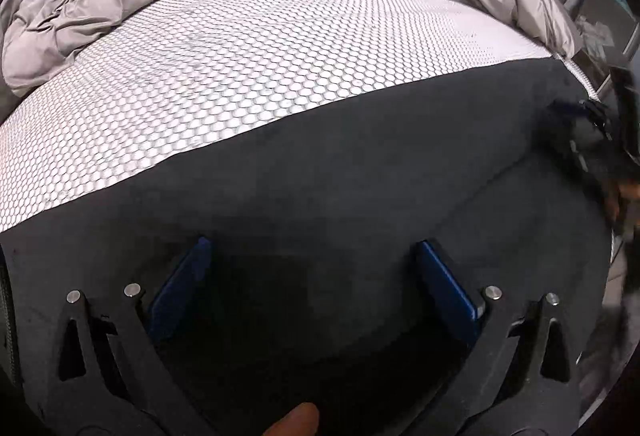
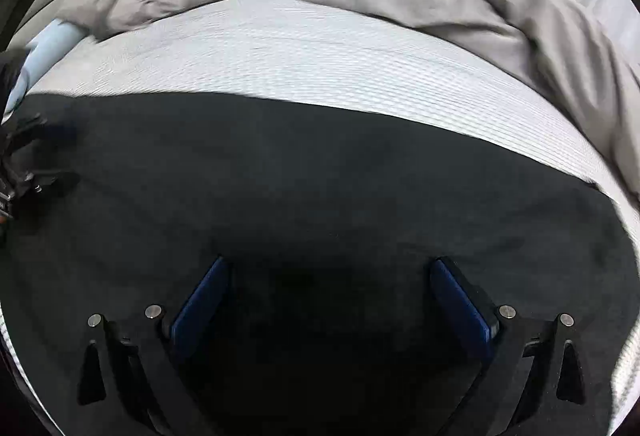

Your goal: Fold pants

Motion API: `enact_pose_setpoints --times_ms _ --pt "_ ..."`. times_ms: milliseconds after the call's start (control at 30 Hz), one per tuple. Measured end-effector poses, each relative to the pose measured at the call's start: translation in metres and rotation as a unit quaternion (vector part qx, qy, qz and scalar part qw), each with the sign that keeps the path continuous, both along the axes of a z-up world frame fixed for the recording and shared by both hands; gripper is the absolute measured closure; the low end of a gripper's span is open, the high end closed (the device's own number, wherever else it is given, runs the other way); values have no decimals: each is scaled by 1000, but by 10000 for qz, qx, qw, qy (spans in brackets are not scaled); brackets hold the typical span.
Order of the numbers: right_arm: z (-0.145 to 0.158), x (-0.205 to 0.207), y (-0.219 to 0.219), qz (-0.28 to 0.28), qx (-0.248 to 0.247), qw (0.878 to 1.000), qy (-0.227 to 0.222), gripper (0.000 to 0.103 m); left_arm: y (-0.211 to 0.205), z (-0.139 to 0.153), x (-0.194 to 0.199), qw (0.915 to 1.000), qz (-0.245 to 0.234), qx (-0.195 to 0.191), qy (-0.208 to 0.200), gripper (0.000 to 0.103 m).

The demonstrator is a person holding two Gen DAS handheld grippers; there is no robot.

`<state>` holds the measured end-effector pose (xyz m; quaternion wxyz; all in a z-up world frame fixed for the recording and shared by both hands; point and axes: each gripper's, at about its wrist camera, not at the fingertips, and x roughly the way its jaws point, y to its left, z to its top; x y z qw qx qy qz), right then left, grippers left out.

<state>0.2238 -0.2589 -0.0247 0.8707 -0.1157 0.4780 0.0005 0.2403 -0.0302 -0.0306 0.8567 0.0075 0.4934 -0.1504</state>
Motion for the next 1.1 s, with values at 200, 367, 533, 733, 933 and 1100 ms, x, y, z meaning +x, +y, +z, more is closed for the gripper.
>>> enact_pose_setpoints --times_ms 200,367,533,733,933,1100 --pt "10 -17 -124 -1973 -267 9792 -395 2 8 0 -6 10000 28 36 -54 1" --pt "47 -28 -92 -1789 -713 9783 -764 2 10 29 -8 9989 218 -277 -320 1" --pt "60 -20 -27 -1036 -198 9890 -1035 2 8 32 15 9973 555 -350 -330 1" --pt "-10 41 55 344 91 9994 -3 4 4 -1 29 9989 467 27 -16 1" --pt "-5 38 -43 -1031 -722 9919 -161 2 7 -3 23 9993 357 -80 -61 1" --pt "4 17 -115 -2174 -632 9732 -412 2 3 3 23 9990 429 92 -89 1"
